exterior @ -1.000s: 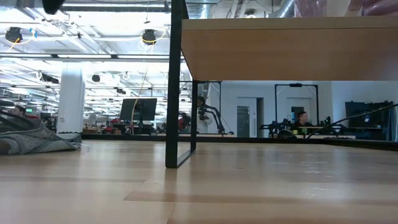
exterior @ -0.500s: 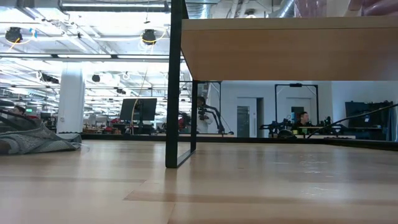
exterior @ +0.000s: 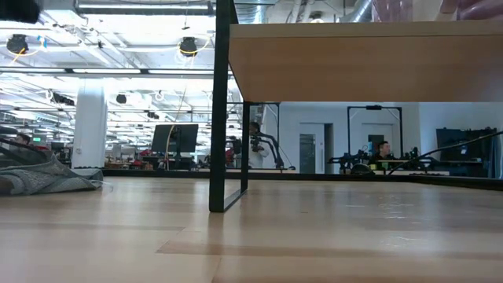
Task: Stack small to large cups/mugs on shelf
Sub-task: Put the blue mug on the shelf
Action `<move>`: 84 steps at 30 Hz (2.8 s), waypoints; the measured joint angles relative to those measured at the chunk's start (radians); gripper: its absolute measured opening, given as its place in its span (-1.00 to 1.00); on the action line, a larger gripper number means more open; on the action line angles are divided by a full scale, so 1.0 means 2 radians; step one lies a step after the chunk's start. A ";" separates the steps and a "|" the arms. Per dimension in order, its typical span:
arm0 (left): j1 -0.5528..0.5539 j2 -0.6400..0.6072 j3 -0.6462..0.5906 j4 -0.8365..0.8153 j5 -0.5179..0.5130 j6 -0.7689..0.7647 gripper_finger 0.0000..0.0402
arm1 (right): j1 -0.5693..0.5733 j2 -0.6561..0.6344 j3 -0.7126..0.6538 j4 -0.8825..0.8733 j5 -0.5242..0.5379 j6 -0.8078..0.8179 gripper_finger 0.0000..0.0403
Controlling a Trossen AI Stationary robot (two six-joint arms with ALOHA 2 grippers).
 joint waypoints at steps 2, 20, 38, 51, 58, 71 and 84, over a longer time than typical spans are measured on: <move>-0.006 0.000 -0.010 0.005 0.004 -0.001 0.12 | 0.000 0.000 0.000 0.000 0.000 0.001 -0.14; -0.009 -0.001 -0.090 0.101 0.012 -0.023 0.10 | 0.000 0.000 0.000 0.000 0.000 0.000 -0.14; 0.007 -0.001 -0.103 0.117 -0.004 0.027 -0.94 | 0.000 0.000 0.000 -0.001 0.000 0.000 -0.15; 0.064 -0.030 -0.103 0.053 -0.030 -0.010 -0.97 | 0.000 0.000 0.000 -0.002 0.000 0.000 -0.15; 0.146 -0.124 -0.103 0.036 -0.042 -0.056 -0.97 | 0.000 0.000 0.000 -0.002 0.000 0.000 -0.14; 0.370 -0.215 0.012 0.085 -0.103 0.026 -0.97 | 0.000 0.000 0.000 -0.018 0.000 0.000 -0.14; 0.461 0.000 0.297 -0.072 -0.007 0.198 -0.97 | 0.000 0.000 0.000 -0.024 0.000 0.001 -0.14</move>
